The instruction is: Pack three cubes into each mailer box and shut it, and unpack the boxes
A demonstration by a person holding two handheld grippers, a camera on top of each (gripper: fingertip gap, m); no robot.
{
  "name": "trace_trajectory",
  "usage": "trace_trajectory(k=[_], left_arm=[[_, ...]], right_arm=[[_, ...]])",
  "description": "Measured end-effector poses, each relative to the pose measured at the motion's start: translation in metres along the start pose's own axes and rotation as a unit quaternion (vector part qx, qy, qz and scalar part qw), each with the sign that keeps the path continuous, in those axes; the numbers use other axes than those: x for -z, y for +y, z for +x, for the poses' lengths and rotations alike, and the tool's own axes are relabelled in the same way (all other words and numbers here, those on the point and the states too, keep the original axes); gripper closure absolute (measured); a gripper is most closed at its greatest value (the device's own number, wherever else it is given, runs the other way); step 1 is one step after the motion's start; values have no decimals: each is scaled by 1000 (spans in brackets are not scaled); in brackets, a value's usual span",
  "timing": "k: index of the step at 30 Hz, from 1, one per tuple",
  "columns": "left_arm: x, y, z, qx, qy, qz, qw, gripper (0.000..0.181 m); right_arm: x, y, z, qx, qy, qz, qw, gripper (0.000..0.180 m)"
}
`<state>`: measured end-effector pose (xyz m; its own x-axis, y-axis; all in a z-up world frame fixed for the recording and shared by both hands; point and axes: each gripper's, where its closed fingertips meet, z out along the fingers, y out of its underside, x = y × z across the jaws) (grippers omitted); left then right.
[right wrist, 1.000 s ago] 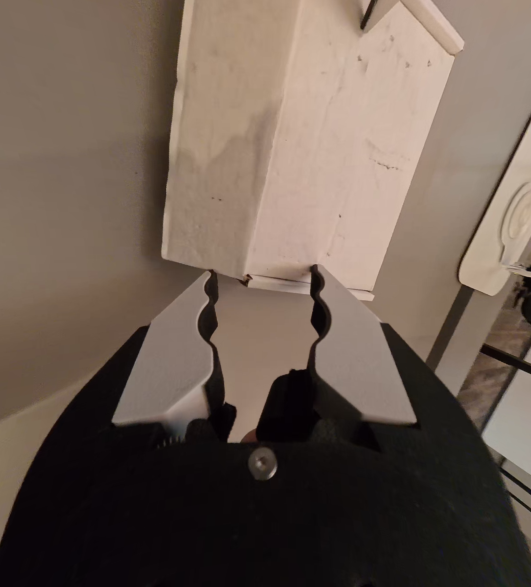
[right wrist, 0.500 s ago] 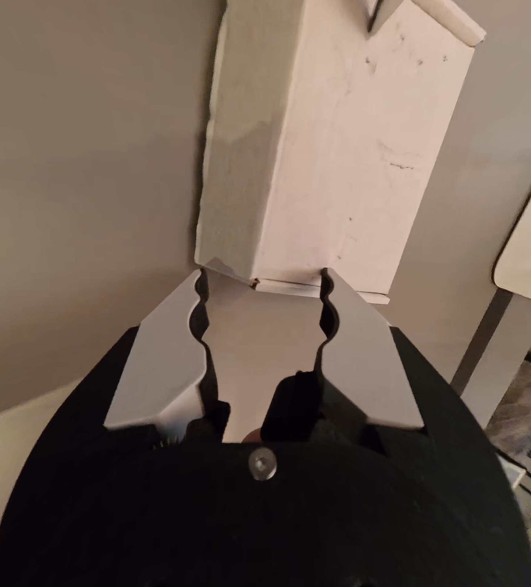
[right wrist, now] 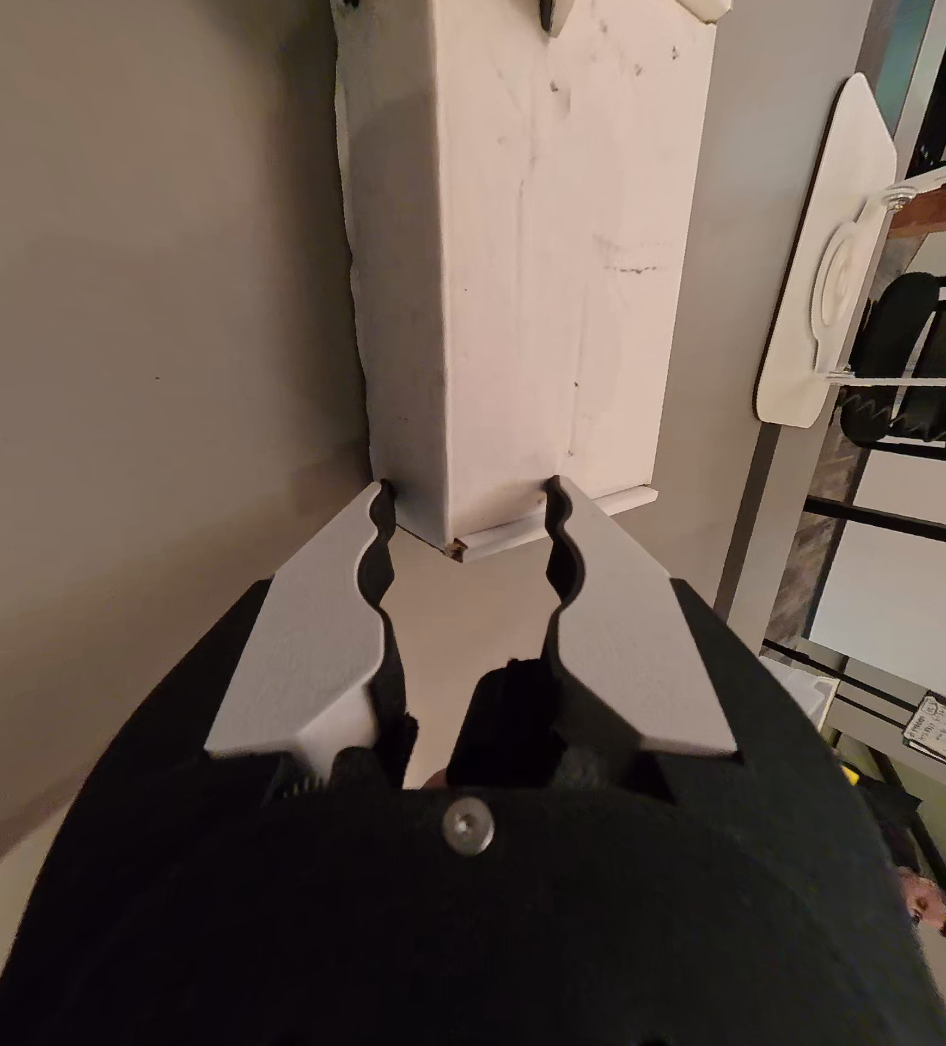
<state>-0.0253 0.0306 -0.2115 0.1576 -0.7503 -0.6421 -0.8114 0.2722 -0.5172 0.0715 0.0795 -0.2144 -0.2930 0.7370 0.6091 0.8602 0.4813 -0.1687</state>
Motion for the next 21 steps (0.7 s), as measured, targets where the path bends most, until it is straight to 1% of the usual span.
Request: trace_trajectory(k=[2, 4, 7, 8, 9, 10, 12, 15, 17, 19, 21], left_arm=[[1, 0, 0, -1, 3, 6, 1000, 136], [1, -1, -1, -12, 11, 0, 1000, 136], [-3, -5, -1, -10, 8, 4, 1000, 136], [-4, -6, -1, -8, 9, 4, 1000, 135], [-4, -7, -1, -6, 12, 5, 1000, 136], [-4, -7, -1, -6, 15, 7, 1000, 136], [-4, -8, -1, 4, 19, 13, 1000, 137], [-4, -9, -2, 15, 26, 26, 999, 137], [-4, -10, -2, 22, 26, 33, 999, 137], [-4, -10, -2, 24, 26, 40, 999, 138], [-1, -10, -4, 14, 24, 48, 998, 139]], right_arm=[[1, 0, 0, 1, -3, 7, 1000, 126], [5, -1, 0, -13, -25, 14, 1000, 125], [12, -17, 11, -35, -57, 32, 997, 92], [13, -26, 14, -46, -76, 41, 995, 92], [10, -33, 16, -59, -98, 44, 993, 83], [4, -35, 22, -64, -106, 34, 992, 72], [-12, -33, 29, -42, -119, -4, 992, 60], [-35, -34, 17, -9, -185, -39, 982, 57], [-41, -34, 11, 3, -217, -47, 975, 51], [-42, -35, 12, 7, -221, -39, 975, 50], [-40, -36, 12, -11, -222, -23, 975, 52]])
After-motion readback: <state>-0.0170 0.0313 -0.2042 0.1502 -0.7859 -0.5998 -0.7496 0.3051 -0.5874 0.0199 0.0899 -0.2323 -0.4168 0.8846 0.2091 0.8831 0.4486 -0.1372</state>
